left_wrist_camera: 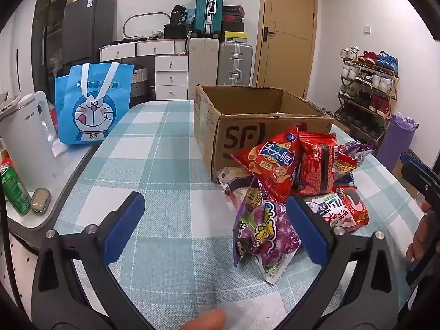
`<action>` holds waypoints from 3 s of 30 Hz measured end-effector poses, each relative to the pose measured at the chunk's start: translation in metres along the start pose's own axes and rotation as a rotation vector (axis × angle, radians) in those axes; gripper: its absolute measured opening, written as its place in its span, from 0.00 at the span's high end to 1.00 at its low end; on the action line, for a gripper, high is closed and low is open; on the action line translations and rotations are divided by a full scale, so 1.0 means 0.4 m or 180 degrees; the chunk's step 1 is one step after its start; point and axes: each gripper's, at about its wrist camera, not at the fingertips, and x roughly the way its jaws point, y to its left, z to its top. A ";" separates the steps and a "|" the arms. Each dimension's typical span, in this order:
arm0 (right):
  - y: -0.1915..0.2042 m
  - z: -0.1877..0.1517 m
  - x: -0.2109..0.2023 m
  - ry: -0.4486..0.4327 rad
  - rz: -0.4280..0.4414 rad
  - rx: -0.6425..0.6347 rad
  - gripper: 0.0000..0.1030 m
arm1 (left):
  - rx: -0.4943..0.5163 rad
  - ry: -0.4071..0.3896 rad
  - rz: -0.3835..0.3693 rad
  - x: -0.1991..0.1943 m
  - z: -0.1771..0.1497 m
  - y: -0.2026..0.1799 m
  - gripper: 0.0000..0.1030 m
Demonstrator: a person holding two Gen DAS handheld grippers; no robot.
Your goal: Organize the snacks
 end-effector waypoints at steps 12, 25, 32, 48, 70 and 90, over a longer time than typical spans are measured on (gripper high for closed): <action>0.018 0.001 0.001 0.0054 -0.0056 -0.0155 0.00 | 0.0030 -0.0043 0.0021 -0.003 0.000 -0.009 0.01; 0.024 0.002 0.005 0.0062 -0.0054 -0.0176 0.00 | -0.0017 -0.0026 0.0019 -0.002 0.000 -0.012 0.01; 0.022 0.001 0.004 0.0060 -0.0054 -0.0174 0.00 | -0.0085 -0.0019 0.0041 0.005 0.004 0.014 0.01; 0.023 0.001 0.003 0.0056 -0.0055 -0.0171 0.00 | 0.0002 -0.0058 0.0015 0.001 -0.002 0.006 0.01; 0.028 0.001 0.002 0.0091 -0.0065 -0.0172 0.00 | 0.0145 -0.0029 -0.0016 -0.006 0.001 -0.021 0.01; -0.031 -0.024 0.120 0.0968 -0.0158 0.0366 0.00 | 0.0559 -0.0003 0.0002 0.008 0.032 -0.072 0.01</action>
